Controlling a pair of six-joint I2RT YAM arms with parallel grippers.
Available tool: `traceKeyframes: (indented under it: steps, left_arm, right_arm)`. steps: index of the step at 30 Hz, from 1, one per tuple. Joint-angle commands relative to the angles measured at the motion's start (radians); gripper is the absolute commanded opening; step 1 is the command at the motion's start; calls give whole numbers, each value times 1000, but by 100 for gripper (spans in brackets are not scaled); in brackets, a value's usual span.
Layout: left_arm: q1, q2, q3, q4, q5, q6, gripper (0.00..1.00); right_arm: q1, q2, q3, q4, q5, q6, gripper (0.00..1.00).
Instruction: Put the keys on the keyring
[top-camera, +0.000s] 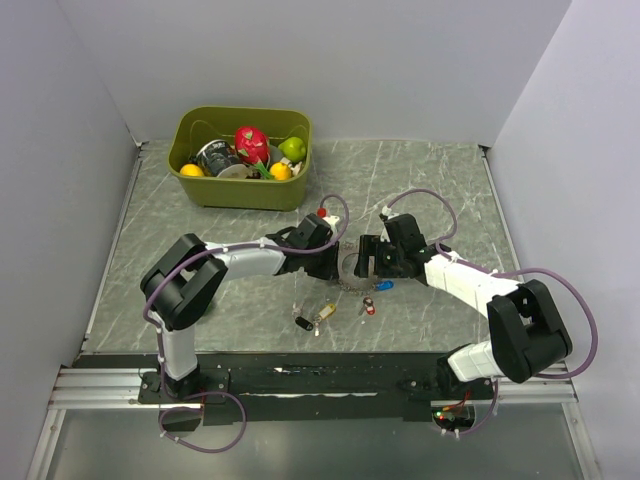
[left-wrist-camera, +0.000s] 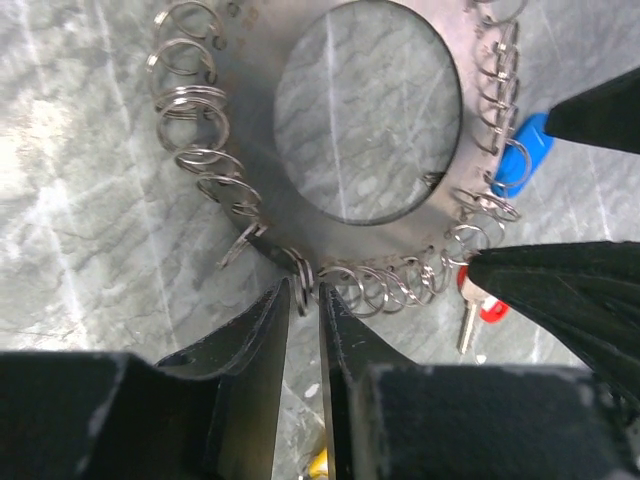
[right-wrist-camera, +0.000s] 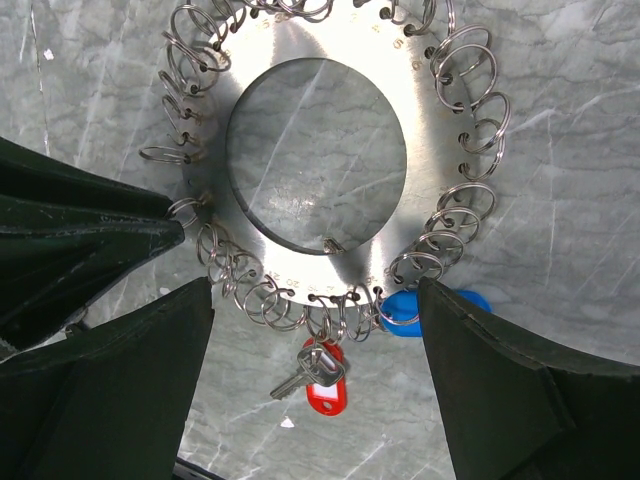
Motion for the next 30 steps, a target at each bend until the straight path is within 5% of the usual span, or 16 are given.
traceKeyframes:
  steps: [1,11,16,30]
  left_arm:
    - [-12,-27,-21,4,-62,6,24]
    - [-26,-4,-21,30,-51,10,19]
    - [-29,-10,-24,47,-38,21,1]
    - [-29,-165,-13,65,-27,133,1]
  right_arm:
    - [-8,-7,27,21,1,-14,89]
    - [-8,-10,24,20,0,-15,90]
    - [-8,-27,25,15,6,-18,90]
    - [-19,-155,45,0,-12,-48,91]
